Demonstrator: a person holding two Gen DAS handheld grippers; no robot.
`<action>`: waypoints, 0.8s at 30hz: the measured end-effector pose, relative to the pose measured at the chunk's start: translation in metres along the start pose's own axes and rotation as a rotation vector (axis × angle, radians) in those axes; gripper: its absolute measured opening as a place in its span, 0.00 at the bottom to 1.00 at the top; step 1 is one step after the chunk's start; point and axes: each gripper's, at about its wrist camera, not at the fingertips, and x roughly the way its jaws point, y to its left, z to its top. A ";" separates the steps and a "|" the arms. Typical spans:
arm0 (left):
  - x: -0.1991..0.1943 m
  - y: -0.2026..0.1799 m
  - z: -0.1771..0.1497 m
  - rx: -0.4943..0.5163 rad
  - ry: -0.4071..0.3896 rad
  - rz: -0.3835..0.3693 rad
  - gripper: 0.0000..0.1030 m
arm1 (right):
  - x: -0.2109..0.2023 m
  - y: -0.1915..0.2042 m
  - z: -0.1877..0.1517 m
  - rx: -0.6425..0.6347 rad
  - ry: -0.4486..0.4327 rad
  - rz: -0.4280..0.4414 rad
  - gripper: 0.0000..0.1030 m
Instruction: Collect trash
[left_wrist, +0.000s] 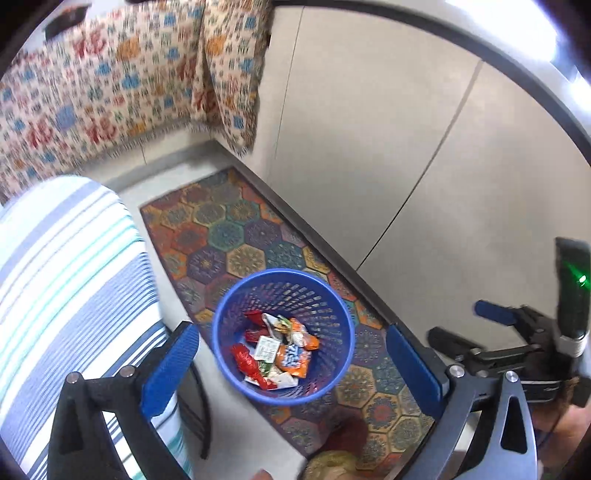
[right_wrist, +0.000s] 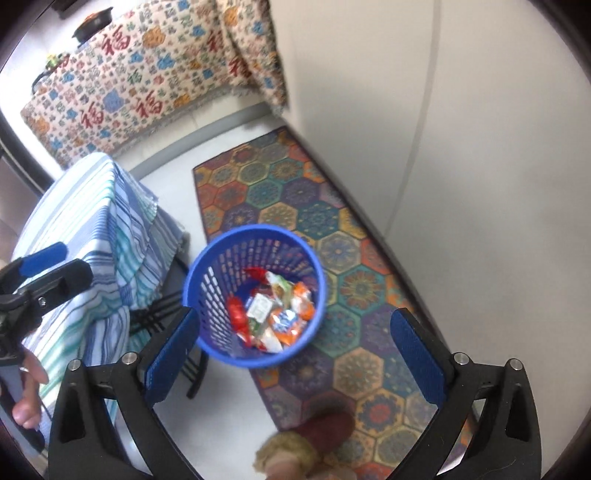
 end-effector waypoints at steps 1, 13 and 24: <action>-0.010 -0.002 -0.006 0.002 -0.013 0.007 1.00 | -0.011 0.001 -0.004 0.003 -0.014 -0.020 1.00; -0.073 -0.015 -0.036 0.029 -0.034 0.200 1.00 | -0.089 0.038 -0.037 -0.042 -0.143 -0.063 1.00; -0.091 -0.007 -0.045 -0.021 0.004 0.223 1.00 | -0.103 0.046 -0.054 -0.051 -0.128 -0.036 1.00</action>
